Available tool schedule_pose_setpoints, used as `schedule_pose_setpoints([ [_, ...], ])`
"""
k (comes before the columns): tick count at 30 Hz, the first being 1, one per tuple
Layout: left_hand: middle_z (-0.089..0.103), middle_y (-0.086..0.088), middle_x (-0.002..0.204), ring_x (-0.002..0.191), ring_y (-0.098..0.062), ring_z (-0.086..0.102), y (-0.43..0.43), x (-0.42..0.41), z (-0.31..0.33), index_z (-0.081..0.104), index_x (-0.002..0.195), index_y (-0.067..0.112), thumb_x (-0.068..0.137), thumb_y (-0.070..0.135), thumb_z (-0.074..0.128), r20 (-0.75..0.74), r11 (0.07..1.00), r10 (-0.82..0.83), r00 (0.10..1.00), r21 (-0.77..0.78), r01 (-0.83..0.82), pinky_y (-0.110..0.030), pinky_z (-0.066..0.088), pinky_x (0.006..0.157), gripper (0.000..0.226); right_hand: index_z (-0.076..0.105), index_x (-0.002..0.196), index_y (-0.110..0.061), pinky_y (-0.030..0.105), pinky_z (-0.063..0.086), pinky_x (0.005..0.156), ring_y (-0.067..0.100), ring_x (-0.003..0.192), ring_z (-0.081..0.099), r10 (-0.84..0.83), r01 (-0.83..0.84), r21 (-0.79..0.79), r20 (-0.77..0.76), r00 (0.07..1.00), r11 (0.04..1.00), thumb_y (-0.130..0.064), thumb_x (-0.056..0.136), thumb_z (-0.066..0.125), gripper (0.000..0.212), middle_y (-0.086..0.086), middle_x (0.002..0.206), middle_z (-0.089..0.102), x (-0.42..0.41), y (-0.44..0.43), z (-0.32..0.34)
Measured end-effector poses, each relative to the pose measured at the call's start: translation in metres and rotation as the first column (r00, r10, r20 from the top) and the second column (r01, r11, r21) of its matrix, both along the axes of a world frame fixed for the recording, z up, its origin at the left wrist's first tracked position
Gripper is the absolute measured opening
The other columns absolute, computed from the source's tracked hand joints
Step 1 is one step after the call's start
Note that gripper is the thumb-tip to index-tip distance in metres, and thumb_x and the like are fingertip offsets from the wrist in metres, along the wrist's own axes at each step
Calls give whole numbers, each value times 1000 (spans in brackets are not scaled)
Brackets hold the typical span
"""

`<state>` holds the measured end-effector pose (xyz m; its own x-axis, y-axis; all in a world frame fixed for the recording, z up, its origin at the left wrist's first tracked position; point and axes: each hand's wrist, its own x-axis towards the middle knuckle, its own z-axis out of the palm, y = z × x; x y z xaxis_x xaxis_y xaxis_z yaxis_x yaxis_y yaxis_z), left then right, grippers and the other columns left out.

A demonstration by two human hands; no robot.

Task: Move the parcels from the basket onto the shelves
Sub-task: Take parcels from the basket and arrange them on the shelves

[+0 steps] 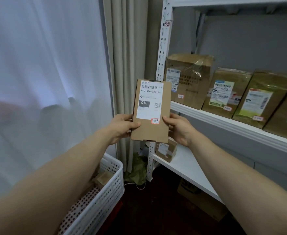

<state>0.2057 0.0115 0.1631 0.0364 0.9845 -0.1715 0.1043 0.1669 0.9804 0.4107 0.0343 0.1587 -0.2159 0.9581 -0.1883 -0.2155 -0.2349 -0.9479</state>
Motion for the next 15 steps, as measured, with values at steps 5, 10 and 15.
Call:
schedule_pose_setpoints([
  [5, 67, -5, 111, 101, -17, 63, -2, 5, -4, 51, 132, 8, 89, 7, 63, -28, 1000, -16, 999, -15, 16, -29, 54, 74, 45, 53, 130, -3, 26, 46, 70, 2, 51, 59, -3, 3, 2, 6, 1000, 1000, -4, 93, 56, 38, -4, 62, 68, 9, -9, -3],
  [10, 67, -5, 111, 102, -18, 62, -4, 21, -10, 51, 131, 7, 89, 7, 63, -52, 997, -59, 997, -43, 57, -28, 53, 77, 44, 54, 129, 0, 28, 51, 74, 9, 70, 67, -44, 44, -1, 43, 998, 999, -5, 90, 61, 40, 0, 74, 72, 27, -13, -11],
  [15, 67, -2, 102, 92, -12, 62, -5, 49, -12, 54, 125, 5, 87, 6, 65, -64, 997, -65, 996, -40, 62, -22, 50, 69, 40, 52, 132, -5, 27, 51, 68, 16, 85, 67, -97, 97, 9, 44, 994, 995, -4, 88, 63, 45, 2, 94, 71, 50, -21, -17],
])
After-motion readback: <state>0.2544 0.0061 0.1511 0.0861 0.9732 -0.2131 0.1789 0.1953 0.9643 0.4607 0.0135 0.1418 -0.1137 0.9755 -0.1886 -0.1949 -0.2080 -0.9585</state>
